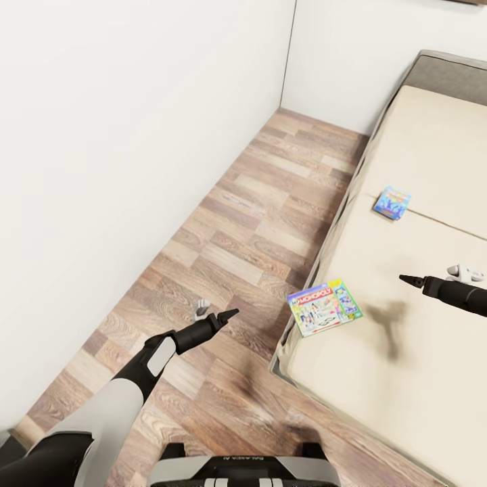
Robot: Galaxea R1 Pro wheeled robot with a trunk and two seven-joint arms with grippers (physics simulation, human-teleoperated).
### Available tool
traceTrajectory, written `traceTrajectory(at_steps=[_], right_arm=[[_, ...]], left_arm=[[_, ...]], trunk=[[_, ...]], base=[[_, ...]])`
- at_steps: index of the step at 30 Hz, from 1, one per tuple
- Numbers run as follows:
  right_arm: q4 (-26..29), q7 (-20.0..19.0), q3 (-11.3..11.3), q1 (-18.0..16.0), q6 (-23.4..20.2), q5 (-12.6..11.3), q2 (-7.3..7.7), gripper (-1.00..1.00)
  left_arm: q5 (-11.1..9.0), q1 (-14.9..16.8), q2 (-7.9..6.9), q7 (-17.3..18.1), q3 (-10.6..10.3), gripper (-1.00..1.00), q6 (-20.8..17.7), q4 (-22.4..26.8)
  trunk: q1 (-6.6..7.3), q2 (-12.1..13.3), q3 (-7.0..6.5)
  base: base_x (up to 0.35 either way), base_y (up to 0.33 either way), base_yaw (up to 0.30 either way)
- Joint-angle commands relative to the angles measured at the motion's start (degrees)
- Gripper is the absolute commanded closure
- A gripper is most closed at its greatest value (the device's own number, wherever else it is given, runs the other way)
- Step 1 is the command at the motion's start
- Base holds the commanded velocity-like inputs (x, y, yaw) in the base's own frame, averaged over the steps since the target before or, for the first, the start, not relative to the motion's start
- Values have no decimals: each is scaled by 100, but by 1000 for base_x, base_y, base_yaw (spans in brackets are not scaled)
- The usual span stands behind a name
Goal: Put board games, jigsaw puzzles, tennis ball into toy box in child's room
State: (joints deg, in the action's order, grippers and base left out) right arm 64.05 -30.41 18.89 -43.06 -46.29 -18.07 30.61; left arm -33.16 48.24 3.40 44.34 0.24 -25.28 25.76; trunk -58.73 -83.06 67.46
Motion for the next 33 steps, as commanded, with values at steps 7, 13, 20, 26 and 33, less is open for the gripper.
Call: traceTrajectory(at_steps=[7,13,20,26,33], right_arm=[[46,-12,9,10,-32,-4,-7,-100],[82,-10,9,16,-33,-4,-14,-100],[128,-9,9,39,-32,-4,-32,-100],[164,-4,9,71,-30,-4,-47,-100],[211,1,9,104,-29,-4,-84,-100]], left_arm=[[-35,28,-3,10,2,-100,-65,0],[-33,66,-5,12,10,-100,-77,0],[-33,139,-11,12,19,-100,-95,0],[-51,255,-36,18,24,-100,-117,0],[-67,354,-50,16,26,-100,-127,0]], trunk=[[0,-2,67],[0,-2,122],[0,-2,186],[0,-2,241],[0,-2,289]], base=[[0,0,0],[0,0,0],[0,0,0],[0,0,0],[0,0,0]])
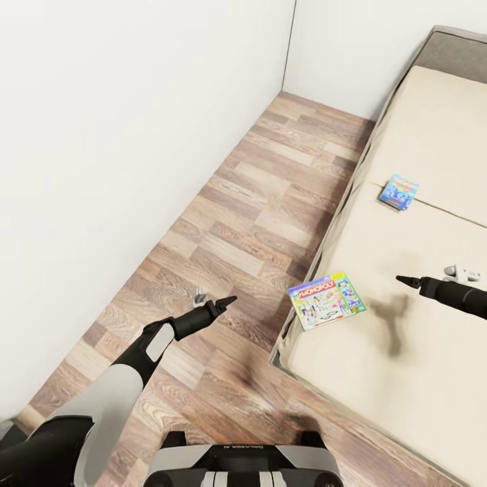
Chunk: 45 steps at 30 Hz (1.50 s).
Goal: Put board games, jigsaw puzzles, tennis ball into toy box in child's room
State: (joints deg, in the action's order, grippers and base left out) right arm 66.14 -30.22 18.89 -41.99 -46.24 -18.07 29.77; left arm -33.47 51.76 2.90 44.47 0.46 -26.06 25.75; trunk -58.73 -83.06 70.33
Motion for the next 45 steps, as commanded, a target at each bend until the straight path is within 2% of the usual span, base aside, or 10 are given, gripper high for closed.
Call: traceTrajectory(at_steps=[1,11,13,21,34,45], right_arm=[[20,-17,9,18,-35,-4,-14,-100],[249,33,9,180,-35,-4,-141,-100],[341,122,9,217,-35,-4,-216,-100],[532,399,9,278,-35,-4,-345,-100],[627,535,9,320,-35,-4,-400,-100],[642,559,15,328,-38,-10,-402,-100]], left_arm=[[-38,30,3,5,2,-100,-51,0],[-50,155,8,16,-14,-100,-55,-6],[-51,172,5,16,-16,-100,-56,-7],[-50,188,-3,19,-21,-100,-56,-8],[-44,193,-9,18,-30,-100,-57,-9],[-32,188,-8,18,-36,-100,-50,-9]], trunk=[[0,-2,6],[0,-2,25],[0,-2,26],[0,-2,29],[0,-2,31],[0,-2,31]], base=[[0,0,0],[0,0,-22],[0,0,-128],[0,0,-197],[0,0,-244],[0,0,-81]])
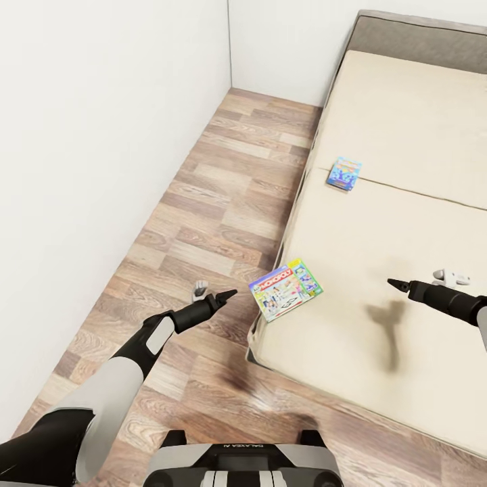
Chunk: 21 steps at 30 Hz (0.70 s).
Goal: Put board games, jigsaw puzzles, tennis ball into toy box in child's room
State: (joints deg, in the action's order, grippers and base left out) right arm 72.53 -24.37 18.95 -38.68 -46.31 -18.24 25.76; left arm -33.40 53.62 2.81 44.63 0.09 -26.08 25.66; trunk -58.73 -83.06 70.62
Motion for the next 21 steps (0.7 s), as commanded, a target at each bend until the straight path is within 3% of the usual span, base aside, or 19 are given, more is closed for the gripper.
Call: traceTrajectory(at_steps=[1,21], right_arm=[[3,-24,10,-3,-32,7,0,-100],[13,-20,12,0,-35,5,3,-100]], left_arm=[[-37,1,0,2,1,-100,-48,0],[-27,-1,-4,2,0,-100,-47,0]], trunk=[[0,-2,2],[0,-2,2]], base=[[0,0,-29],[0,0,-24]])
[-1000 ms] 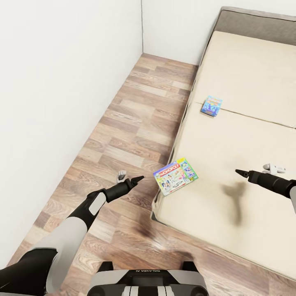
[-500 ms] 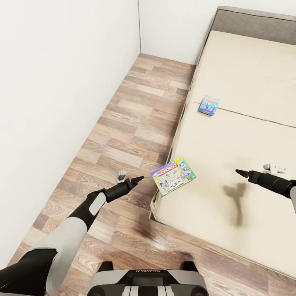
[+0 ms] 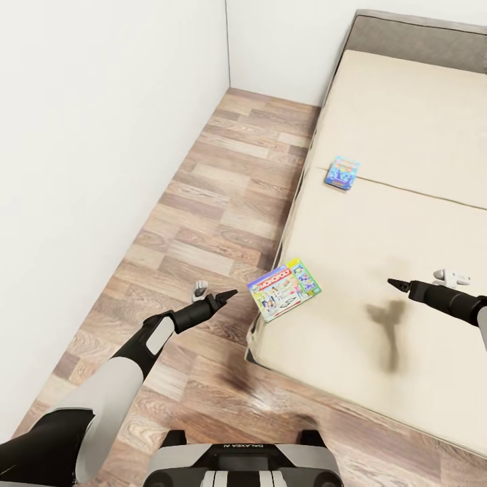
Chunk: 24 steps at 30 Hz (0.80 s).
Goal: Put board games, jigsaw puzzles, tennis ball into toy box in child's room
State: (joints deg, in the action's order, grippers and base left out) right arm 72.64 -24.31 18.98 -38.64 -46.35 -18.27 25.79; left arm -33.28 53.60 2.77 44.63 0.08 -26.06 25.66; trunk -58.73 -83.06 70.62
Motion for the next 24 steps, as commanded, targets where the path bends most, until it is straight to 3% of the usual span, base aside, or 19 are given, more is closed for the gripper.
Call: traceTrajectory(at_steps=[1,12,24], right_arm=[[3,-27,9,-4,-31,8,2,-100],[6,-28,9,-4,-32,8,11,-100],[31,-25,8,-2,-32,2,-5,-100]], left_arm=[[-39,1,-1,2,1,-100,-48,0],[-31,9,1,-3,6,-100,-53,-7],[-30,19,-32,1,16,-100,-57,-16]], trunk=[[0,-2,2],[0,-2,2],[0,-2,2]], base=[[0,0,-128],[0,0,-153],[0,0,-42]])
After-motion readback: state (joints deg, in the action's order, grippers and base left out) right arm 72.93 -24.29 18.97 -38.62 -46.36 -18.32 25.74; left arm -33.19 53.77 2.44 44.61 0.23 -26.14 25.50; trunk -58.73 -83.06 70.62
